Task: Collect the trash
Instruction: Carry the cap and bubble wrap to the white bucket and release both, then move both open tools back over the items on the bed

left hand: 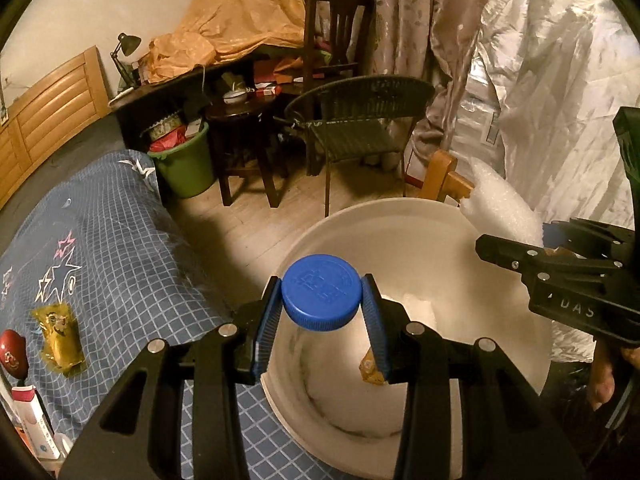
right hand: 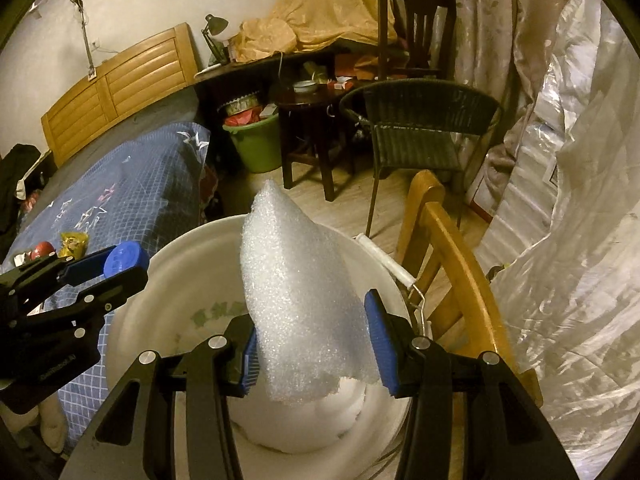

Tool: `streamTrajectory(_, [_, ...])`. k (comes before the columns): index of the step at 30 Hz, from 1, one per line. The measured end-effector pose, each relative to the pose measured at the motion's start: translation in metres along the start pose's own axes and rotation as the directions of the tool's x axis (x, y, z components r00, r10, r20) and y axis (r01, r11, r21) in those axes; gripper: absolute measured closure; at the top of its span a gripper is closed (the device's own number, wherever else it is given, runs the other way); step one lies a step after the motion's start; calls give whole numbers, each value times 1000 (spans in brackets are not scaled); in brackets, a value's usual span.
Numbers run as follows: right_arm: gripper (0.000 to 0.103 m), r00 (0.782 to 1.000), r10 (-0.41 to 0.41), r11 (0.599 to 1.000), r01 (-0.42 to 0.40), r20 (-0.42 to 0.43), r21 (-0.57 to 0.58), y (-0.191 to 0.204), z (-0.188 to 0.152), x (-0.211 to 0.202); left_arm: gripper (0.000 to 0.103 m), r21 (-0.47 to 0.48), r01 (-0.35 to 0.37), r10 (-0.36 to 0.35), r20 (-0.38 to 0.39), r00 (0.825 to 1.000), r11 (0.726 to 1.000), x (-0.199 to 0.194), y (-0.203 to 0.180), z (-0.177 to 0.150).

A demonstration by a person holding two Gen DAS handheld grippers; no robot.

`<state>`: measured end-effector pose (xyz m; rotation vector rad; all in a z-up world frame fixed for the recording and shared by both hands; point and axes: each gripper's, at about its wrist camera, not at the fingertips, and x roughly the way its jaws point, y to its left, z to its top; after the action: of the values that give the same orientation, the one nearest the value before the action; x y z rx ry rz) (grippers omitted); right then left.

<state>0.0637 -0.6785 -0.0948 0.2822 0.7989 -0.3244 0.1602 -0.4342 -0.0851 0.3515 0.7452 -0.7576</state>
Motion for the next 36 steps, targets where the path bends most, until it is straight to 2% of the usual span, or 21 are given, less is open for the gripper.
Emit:
streamTrajectory(2, [53, 1000, 7, 1000, -7, 1, -2, 1, 0, 0, 63, -2, -2, 2, -2, 1000, 1000, -1, 1, 0])
streamTrajectory(3, [51, 1000, 9, 1000, -9, 5, 0, 2, 0, 0, 52, -4, -3, 2, -4, 1000, 1000, -1, 2, 0])
streamTrajectory(4, [42, 1000, 6, 1000, -6, 10, 4, 1, 0, -2, 39, -6, -4, 4, -1, 1000, 1000, 0, 2, 2])
streamTrajectory(5, [37, 1000, 9, 1000, -9, 17, 11, 1, 1, -4, 35, -9, -8, 8, 9, 1000, 1000, -3, 3, 2])
streamTrajectory(13, [34, 995, 41, 999, -44, 90, 28, 7, 0, -32, 22, -2, -31, 31, 59, 998, 1000, -28, 9, 1])
streamTrajectory(19, [30, 976, 85, 996, -92, 199, 23, 29, -6, -77, 17, -20, -52, 53, 105, 993, 998, -61, 30, -6])
streamTrajectory(22, [25, 955, 129, 991, -131, 268, -13, 51, -15, -104, 7, -47, -76, 82, 153, 985, 996, -92, 49, -14])
streamTrajectory(25, [20, 935, 169, 986, -161, 311, -53, 79, -23, -125, 6, -66, -93, 104, 185, 977, 993, -117, 64, -26])
streamTrajectory(27, [16, 912, 209, 978, -186, 353, -96, 106, -31, -143, 6, -72, -106, 120, 226, 967, 992, -139, 77, -37])
streamTrajectory(30, [10, 877, 253, 966, -207, 409, -154, 146, -43, -165, 5, -80, -71, 92, 296, 951, 994, -174, 95, -58])
streamTrajectory(31, [7, 866, 268, 962, -215, 422, -171, 159, -47, -170, 5, -83, -57, 80, 304, 949, 995, -181, 99, -63])
streamTrajectory(32, [5, 845, 300, 952, -231, 442, -203, 177, -54, -178, 5, -84, -33, 58, 309, 949, 996, -192, 106, -75])
streamTrajectory(35, [5, 815, 373, 921, -268, 444, -283, 220, -69, -189, 5, -103, -32, 60, 283, 957, 994, -205, 123, -106])
streamTrajectory(36, [5, 811, 391, 912, -278, 435, -302, 232, -73, -189, 5, -116, -39, 69, 267, 961, 992, -205, 130, -116])
